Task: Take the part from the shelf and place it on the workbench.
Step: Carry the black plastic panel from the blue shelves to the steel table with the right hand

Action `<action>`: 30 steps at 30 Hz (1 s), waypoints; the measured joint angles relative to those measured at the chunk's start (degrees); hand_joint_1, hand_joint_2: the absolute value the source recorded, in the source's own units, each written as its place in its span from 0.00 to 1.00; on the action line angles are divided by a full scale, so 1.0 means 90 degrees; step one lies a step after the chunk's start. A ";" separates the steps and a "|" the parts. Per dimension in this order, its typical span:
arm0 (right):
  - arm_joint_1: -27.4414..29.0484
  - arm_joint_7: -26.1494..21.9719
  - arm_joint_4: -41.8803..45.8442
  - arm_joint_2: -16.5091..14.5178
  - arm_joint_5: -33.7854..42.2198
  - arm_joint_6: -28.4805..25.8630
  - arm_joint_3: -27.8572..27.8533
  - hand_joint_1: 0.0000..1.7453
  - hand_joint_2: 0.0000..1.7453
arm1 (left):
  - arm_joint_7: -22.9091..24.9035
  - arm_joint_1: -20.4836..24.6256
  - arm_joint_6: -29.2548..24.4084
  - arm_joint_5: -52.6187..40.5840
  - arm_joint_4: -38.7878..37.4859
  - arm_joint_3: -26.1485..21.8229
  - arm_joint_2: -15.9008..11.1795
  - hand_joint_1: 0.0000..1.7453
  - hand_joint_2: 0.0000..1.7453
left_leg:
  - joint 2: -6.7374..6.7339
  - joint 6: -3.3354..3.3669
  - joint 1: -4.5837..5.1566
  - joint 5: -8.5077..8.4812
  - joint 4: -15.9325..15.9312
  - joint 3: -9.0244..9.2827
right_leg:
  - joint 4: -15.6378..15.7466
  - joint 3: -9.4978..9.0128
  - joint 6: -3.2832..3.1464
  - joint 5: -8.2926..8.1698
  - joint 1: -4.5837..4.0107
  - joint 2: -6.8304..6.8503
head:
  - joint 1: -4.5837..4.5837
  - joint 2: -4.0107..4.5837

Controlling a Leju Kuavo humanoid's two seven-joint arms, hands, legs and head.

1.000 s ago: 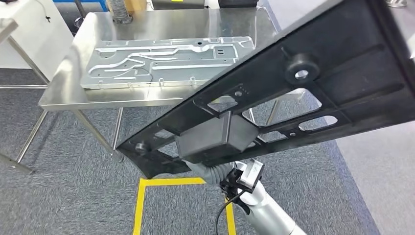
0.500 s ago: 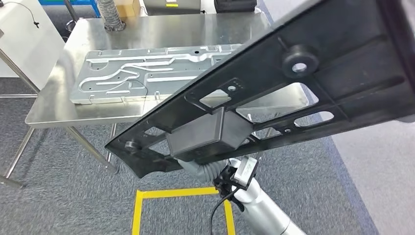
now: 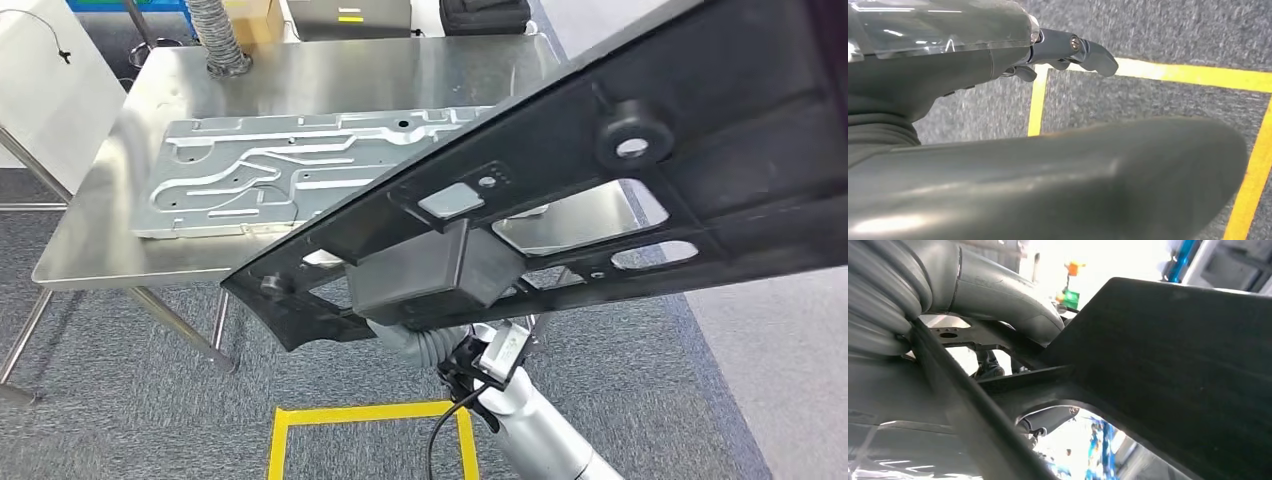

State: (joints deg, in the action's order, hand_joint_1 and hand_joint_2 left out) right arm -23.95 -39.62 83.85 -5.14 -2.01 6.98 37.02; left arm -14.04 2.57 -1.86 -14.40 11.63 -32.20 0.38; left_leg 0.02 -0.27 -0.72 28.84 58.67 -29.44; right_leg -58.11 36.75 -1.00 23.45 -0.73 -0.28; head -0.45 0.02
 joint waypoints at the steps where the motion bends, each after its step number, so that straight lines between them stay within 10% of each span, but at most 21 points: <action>1: -0.0009 -0.0001 0.0032 0.0000 -0.0003 -0.0006 -0.0007 1.00 1.00 | -0.0004 0.0009 0.0001 0.0000 0.0001 -0.0002 -0.0001 0.00 0.00 | -0.0003 -0.0028 -0.0007 -0.0020 0.0091 -0.0011 | 0.0049 -0.0072 -0.0032 0.0003 0.0008 -0.0011 | 0.0001 0.0000; 7: -0.0020 0.0025 0.0067 -0.0007 -0.0007 -0.0095 -0.0022 1.00 1.00 | -0.0013 0.0005 -0.0002 0.0005 0.0002 -0.0053 0.0002 0.00 0.00 | -0.0001 -0.0158 -0.0035 0.0576 0.1712 -0.1128 | 0.0150 -0.0454 -0.0145 0.0228 0.0042 -0.0046 | 0.0000 0.0000; 9: -0.0013 0.0038 0.0061 -0.0007 -0.0008 -0.0123 -0.0043 1.00 1.00 | -0.0013 -0.0011 -0.0011 0.0008 0.0002 -0.0071 -0.0003 0.00 0.00 | -0.0002 -0.0169 -0.0039 0.0392 0.1362 -0.1161 | 0.0144 -0.0597 -0.0123 0.0340 0.0046 -0.0074 | 0.0001 0.0000; 13: -0.0019 0.0047 0.0030 -0.0005 -0.0032 -0.0214 -0.0146 1.00 1.00 | -0.0022 -0.0023 -0.0018 0.0009 0.0002 -0.0101 -0.0015 0.00 0.00 | 0.0004 -0.0058 -0.0007 -0.0611 0.0027 -0.0817 | 0.0099 -0.0793 -0.0014 0.0578 0.0026 -0.0095 | 0.0001 -0.0001; 16: -0.0032 0.0075 0.0003 -0.0003 -0.0180 -0.0380 -0.0244 1.00 1.00 | -0.0054 -0.0026 -0.0018 0.0000 0.0002 -0.0111 -0.0016 0.00 0.00 | 0.0008 0.0070 0.0001 -0.0657 -0.0047 -0.0765 | 0.0044 -0.0800 0.0095 0.0619 0.0019 -0.0101 | 0.0001 -0.0001; 23: -0.0431 0.0669 -0.0425 0.0072 -0.1714 -0.2189 -0.0904 1.00 1.00 | -0.0155 -0.0017 -0.0006 -0.0039 0.0002 -0.0179 -0.0025 0.00 0.00 | 0.0012 0.0174 -0.0019 -0.0544 -0.0125 -0.0568 | -0.1727 0.0438 0.0271 0.1173 0.0100 -0.0036 | 0.0002 0.0000; 27: -0.0974 0.1545 -0.1152 0.0211 -0.3109 -0.3423 -0.1458 1.00 1.00 | -0.0176 -0.0025 -0.0001 -0.0093 0.0002 -0.0245 -0.0019 0.00 0.00 | 0.0020 0.0142 0.0000 -0.0444 -0.0120 -0.0448 | -0.0287 0.0027 0.0150 0.0223 0.0067 0.0000 | 0.0002 0.0000; 30: -0.1428 0.2216 -0.1816 0.0308 -0.4208 -0.3936 -0.1775 1.00 1.00 | -0.0171 -0.0017 -0.0001 -0.0134 0.0002 -0.0285 -0.0005 0.00 0.00 | 0.0020 0.0046 0.0014 -0.0435 -0.0102 -0.0422 | 0.0103 -0.0094 0.0041 0.0068 0.0003 0.0022 | 0.0002 0.0000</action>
State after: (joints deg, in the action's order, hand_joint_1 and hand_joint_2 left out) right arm -36.80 -19.67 67.50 -2.37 -39.88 -28.45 21.04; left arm -15.58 2.42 -1.87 -15.60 11.65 -34.76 0.33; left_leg 0.20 0.14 -0.60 24.92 57.75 -33.24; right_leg -57.19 35.90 -0.64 24.05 -0.71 -0.08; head -0.43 0.02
